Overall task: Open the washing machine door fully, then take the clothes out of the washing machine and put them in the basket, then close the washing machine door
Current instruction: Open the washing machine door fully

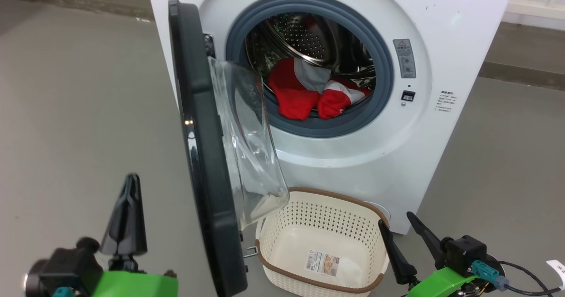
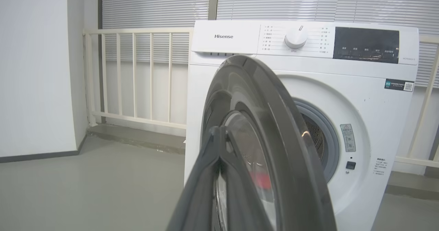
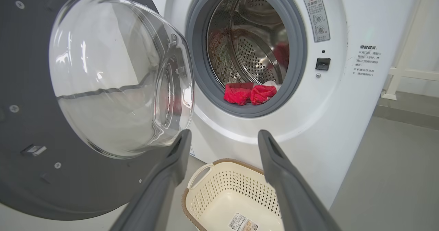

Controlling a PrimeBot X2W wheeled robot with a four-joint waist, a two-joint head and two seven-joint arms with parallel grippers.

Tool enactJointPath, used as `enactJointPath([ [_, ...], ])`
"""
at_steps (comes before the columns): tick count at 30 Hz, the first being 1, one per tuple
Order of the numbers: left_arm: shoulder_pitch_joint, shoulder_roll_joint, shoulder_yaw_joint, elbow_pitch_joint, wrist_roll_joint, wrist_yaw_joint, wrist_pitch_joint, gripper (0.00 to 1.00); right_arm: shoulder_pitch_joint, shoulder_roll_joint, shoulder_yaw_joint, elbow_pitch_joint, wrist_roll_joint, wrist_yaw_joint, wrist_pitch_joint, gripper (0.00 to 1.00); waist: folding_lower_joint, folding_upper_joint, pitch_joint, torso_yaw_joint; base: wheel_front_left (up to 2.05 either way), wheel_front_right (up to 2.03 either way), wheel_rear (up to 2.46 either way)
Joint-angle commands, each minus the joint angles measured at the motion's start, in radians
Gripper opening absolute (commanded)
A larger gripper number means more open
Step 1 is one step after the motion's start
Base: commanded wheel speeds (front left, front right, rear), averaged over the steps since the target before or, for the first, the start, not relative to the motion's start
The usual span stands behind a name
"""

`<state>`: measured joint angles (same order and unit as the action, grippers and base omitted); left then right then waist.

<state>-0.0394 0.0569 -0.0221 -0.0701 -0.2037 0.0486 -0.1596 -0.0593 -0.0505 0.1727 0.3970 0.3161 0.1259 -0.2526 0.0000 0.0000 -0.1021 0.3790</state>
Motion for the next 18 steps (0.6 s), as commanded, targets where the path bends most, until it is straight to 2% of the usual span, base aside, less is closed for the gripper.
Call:
enactJointPath([
  [1,-0.059,0.015,0.028,-0.065,0.003,0.012,0.009,0.0,-0.023,0.0,0.022,-0.019,0.004,0.005,-0.009,1.0,0.0,0.0,0.001,-0.006,0.0,0.0,0.0],
  [11,-0.131,0.012,-0.069,-0.312,0.0,-0.014,0.087,0.0,-0.028,0.0,0.022,-0.005,0.008,0.005,-0.009,1.0,0.0,0.0,0.011,-0.036,0.0,0.0,0.0],
  [14,-0.137,0.007,-0.112,-0.324,-0.017,-0.02,0.106,0.0,-0.033,0.0,0.023,0.0,0.01,0.005,-0.009,1.0,0.0,0.0,0.016,-0.043,0.0,0.0,0.0],
  [18,-0.131,0.001,-0.18,-0.273,-0.052,-0.031,0.116,0.0,-0.041,0.0,0.027,0.005,0.014,0.005,-0.009,1.0,0.0,0.0,0.023,-0.051,0.0,0.0,0.0],
])
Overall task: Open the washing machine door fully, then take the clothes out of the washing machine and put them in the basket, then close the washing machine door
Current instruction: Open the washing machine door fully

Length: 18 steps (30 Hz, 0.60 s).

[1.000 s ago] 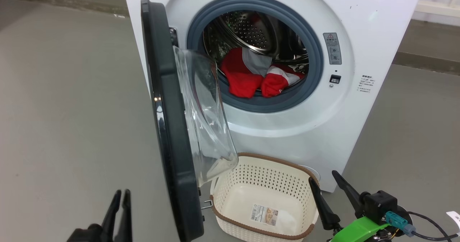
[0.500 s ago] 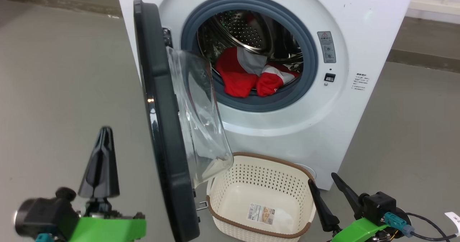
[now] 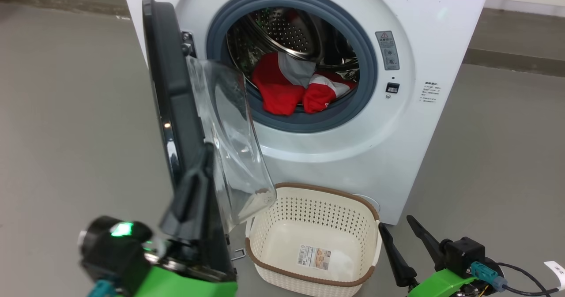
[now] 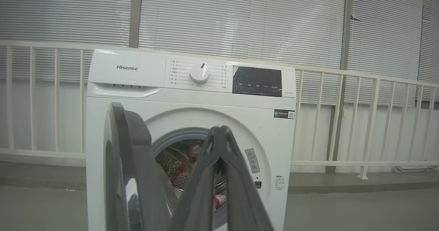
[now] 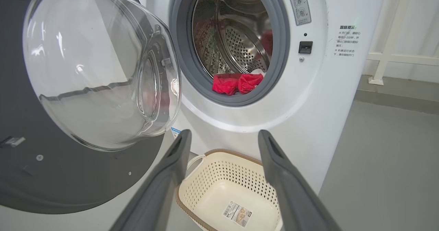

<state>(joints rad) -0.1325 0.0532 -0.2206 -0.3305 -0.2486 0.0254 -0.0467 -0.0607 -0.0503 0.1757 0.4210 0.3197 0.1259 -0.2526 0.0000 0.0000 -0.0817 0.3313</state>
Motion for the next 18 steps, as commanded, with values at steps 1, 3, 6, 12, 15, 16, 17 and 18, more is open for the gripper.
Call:
enactJointPath([
  [1,-0.033,0.004,-0.002,0.003,-0.014,-0.013,0.001,0.0,-0.041,0.0,0.026,-0.018,0.012,0.005,-0.009,1.0,0.0,0.0,0.003,-0.006,0.0,0.0,0.0],
  [3,-0.027,0.003,-0.018,0.019,-0.02,-0.016,-0.003,0.0,-0.042,0.0,0.027,-0.016,0.014,0.005,-0.009,1.0,0.0,0.0,0.004,-0.008,0.0,0.0,0.0],
  [6,-0.005,0.001,-0.056,0.072,-0.036,-0.015,-0.011,0.0,-0.044,0.0,0.034,-0.016,0.018,0.005,-0.009,1.0,0.0,0.0,0.007,-0.014,0.0,0.0,0.0],
  [12,0.03,0.0,-0.095,0.18,-0.061,-0.001,-0.008,0.0,-0.044,0.0,0.03,-0.011,0.02,0.005,-0.009,1.0,0.0,0.0,0.012,-0.016,0.0,0.0,0.0],
  [15,0.047,-0.001,-0.097,0.235,-0.091,0.013,-0.005,0.0,-0.045,0.0,0.03,-0.008,0.02,0.005,-0.009,1.0,0.0,0.0,0.014,-0.016,0.0,0.0,0.0],
  [16,0.052,-0.001,-0.098,0.251,-0.097,0.019,-0.004,0.0,-0.044,0.0,0.03,-0.008,0.02,0.005,-0.009,1.0,0.0,0.0,0.014,-0.017,0.0,0.0,0.0],
  [17,0.056,-0.001,-0.097,0.265,-0.105,0.025,-0.005,0.0,-0.044,0.0,0.03,-0.008,0.02,0.005,-0.009,1.0,0.0,0.0,0.014,-0.017,0.0,0.0,0.0],
  [18,0.059,-0.002,-0.098,0.278,-0.109,0.03,-0.005,0.0,-0.044,0.0,0.03,-0.008,0.02,0.005,-0.009,1.0,0.0,0.0,0.015,-0.017,0.0,0.0,0.0],
])
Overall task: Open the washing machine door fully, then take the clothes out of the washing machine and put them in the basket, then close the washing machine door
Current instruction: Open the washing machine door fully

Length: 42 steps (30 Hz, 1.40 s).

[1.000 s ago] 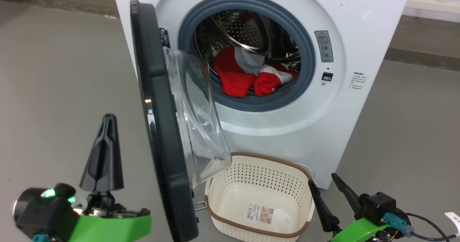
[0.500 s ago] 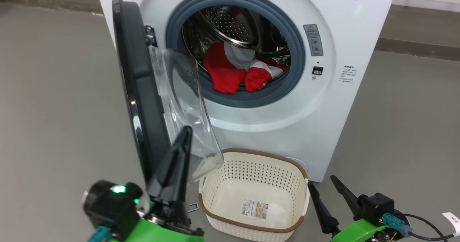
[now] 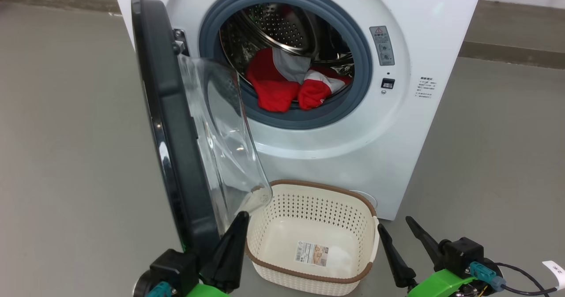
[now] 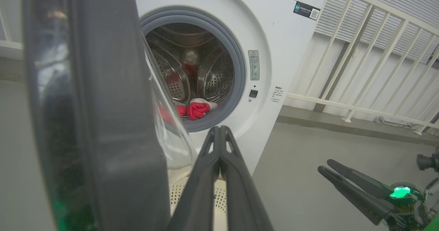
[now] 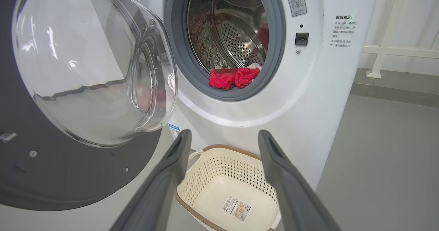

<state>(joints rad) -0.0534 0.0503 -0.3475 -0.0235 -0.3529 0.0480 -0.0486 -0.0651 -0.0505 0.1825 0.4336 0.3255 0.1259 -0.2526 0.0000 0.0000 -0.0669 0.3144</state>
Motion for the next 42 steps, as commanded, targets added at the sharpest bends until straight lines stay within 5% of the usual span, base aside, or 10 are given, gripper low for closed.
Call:
enactJointPath([
  [1,-0.017,0.001,0.03,-0.016,-0.01,0.013,-0.003,0.0,-0.039,0.0,0.022,-0.02,0.014,0.005,-0.009,1.0,0.0,0.0,0.0,0.0,0.0,0.0,0.0],
  [11,-0.024,0.019,0.075,0.072,-0.011,0.065,-0.031,0.0,-0.03,0.0,0.02,-0.016,0.008,0.005,-0.009,1.0,0.0,0.0,0.001,0.01,0.0,0.0,0.0],
  [42,0.082,0.128,0.297,-0.043,-0.071,0.218,0.012,0.0,0.004,0.0,0.051,0.011,-0.013,0.005,-0.009,1.0,0.0,0.0,0.017,0.088,0.0,0.0,0.0],
])
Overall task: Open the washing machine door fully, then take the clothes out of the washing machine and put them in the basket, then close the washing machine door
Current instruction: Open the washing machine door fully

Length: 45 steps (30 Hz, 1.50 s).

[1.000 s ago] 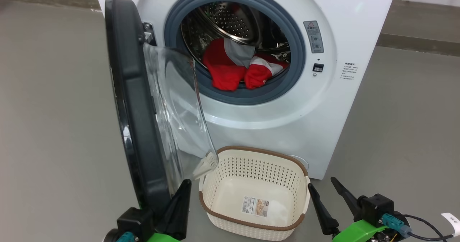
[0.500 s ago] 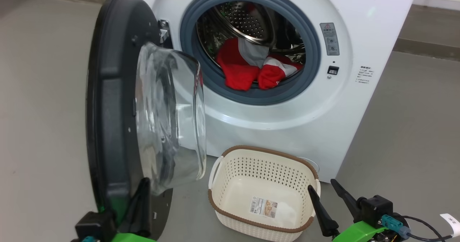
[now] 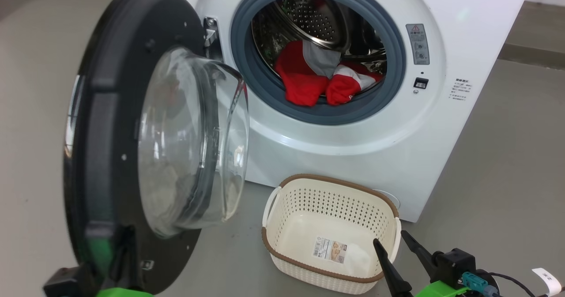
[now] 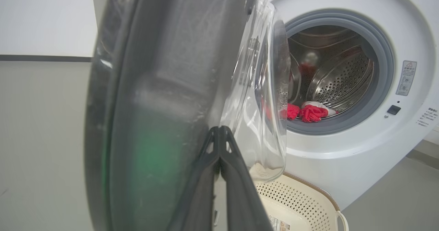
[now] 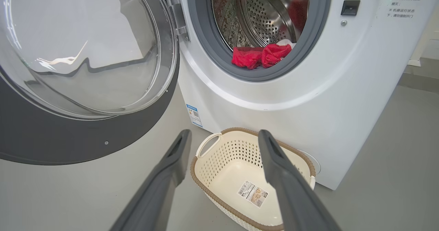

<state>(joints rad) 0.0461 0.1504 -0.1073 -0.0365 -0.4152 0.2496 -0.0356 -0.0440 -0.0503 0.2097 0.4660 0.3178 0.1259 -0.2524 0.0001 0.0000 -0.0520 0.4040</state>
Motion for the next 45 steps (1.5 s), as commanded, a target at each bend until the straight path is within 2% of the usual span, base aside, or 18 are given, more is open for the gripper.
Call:
enactJointPath([
  [1,-0.018,0.033,0.068,-0.03,-0.011,0.022,-0.001,0.0,-0.018,0.0,0.022,-0.021,-0.007,0.005,-0.009,1.0,0.0,0.0,0.005,-0.002,0.0,0.0,0.0],
  [8,-0.032,0.066,0.141,-0.014,-0.036,0.043,-0.008,0.0,-0.028,0.0,0.007,-0.018,-0.029,0.005,-0.009,1.0,0.0,0.0,0.028,-0.01,0.0,0.0,0.0],
  [19,-0.103,0.122,0.224,0.092,-0.065,0.037,-0.061,0.0,-0.04,-0.004,-0.011,-0.018,-0.057,0.005,-0.009,1.0,0.0,0.0,0.053,-0.016,0.0,0.0,0.0],
  [29,-0.189,0.169,0.287,0.187,-0.113,0.014,-0.092,0.0,-0.049,-0.018,-0.016,-0.024,-0.063,0.005,-0.009,1.0,0.0,0.0,0.076,-0.021,0.0,0.0,0.0],
  [39,-0.277,0.205,0.325,0.294,-0.136,0.012,-0.121,0.0,-0.07,-0.03,-0.004,-0.025,-0.066,0.005,-0.009,1.0,0.0,0.0,0.103,-0.03,0.0,0.0,0.0],
  [45,-0.323,0.225,0.351,0.375,-0.168,-0.016,-0.145,0.0,-0.078,-0.04,0.002,-0.025,-0.064,0.005,-0.009,1.0,0.0,0.0,0.114,-0.037,0.0,0.0,0.0],
])
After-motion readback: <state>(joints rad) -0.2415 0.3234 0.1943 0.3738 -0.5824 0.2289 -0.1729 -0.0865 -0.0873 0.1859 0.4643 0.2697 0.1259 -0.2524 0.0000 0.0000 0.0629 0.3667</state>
